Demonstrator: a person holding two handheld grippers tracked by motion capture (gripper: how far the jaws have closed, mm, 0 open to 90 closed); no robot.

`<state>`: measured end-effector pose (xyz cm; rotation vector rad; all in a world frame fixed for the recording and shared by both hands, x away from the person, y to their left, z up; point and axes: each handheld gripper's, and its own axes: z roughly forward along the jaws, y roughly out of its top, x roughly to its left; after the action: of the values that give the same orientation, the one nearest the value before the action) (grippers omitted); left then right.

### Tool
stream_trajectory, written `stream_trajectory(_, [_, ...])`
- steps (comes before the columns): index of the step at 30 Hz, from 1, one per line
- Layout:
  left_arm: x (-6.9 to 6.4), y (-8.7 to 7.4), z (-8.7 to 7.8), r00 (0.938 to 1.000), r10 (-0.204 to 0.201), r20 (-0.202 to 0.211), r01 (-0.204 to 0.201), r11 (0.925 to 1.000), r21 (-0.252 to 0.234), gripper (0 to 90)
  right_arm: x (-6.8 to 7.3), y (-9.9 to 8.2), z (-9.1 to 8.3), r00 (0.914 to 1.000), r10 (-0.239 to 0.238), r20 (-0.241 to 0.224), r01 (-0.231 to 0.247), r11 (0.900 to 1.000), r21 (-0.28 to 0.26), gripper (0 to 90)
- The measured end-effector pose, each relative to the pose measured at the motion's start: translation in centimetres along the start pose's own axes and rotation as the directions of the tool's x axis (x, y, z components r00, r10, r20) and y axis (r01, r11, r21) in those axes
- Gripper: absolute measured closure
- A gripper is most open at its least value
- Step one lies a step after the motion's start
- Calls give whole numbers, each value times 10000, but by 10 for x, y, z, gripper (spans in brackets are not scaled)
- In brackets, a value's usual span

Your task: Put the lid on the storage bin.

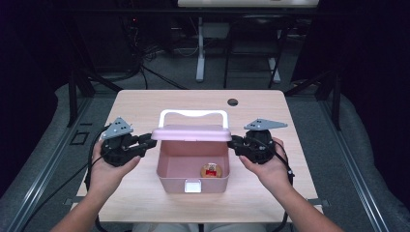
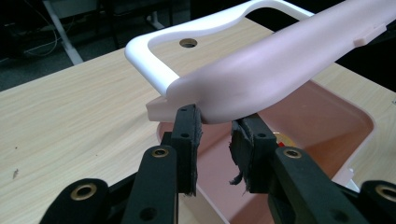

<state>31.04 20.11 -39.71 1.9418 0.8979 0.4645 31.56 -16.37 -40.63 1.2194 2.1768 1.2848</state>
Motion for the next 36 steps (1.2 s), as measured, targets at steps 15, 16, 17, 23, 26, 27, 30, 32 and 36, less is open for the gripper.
stream_trajectory(15, [-7, -20, 0, 9999, 153, 39, -153, 9999, -8, 666, 2, -17, -1, 9997, -60, -225, 62, 9999, 80, 724])
stream_trajectory(16, [-8, -21, 0, 9999, 157, 27, -156, 9999, -11, 666, 2, -18, -1, 9997, -30, -232, 31, 10000, 56, 723])
stream_trajectory(17, [-8, -23, 0, 9998, 194, 45, -194, 9998, 36, 662, 3, -20, -1, 9997, -42, -253, 44, 10000, 52, 722])
stream_trajectory(23, [-11, -34, 0, 9999, 52, 118, -53, 10000, 18, 654, 4, -31, -2, 9995, -134, -270, 134, 9999, 13, 716])
stream_trajectory(26, [-11, -38, 1, 9998, -66, 204, 67, 10000, -25, 650, 5, -35, -3, 9993, -105, -369, 104, 9999, -33, 712])
stream_trajectory(27, [-12, -40, 1, 9996, -100, 255, 100, 9999, 5, 647, 5, -37, -3, 9993, -76, -369, 75, 10000, -35, 711])
stream_trajectory(30, [-13, -44, 2, 9995, -155, 274, 155, 9999, -17, 646, 5, -41, -4, 9992, -112, -388, 108, 9999, -91, 709])
stream_trajectory(32, [-13, -47, 3, 9995, -143, 268, 144, 9999, -22, 646, 5, -44, -4, 9991, -119, -397, 114, 9999, -119, 709])
stream_trajectory(36, [-15, -52, 4, 9995, -152, 294, 151, 9999, 43, 646, 6, -51, -4, 9989, -103, -463, 97, 9999, -125, 707])
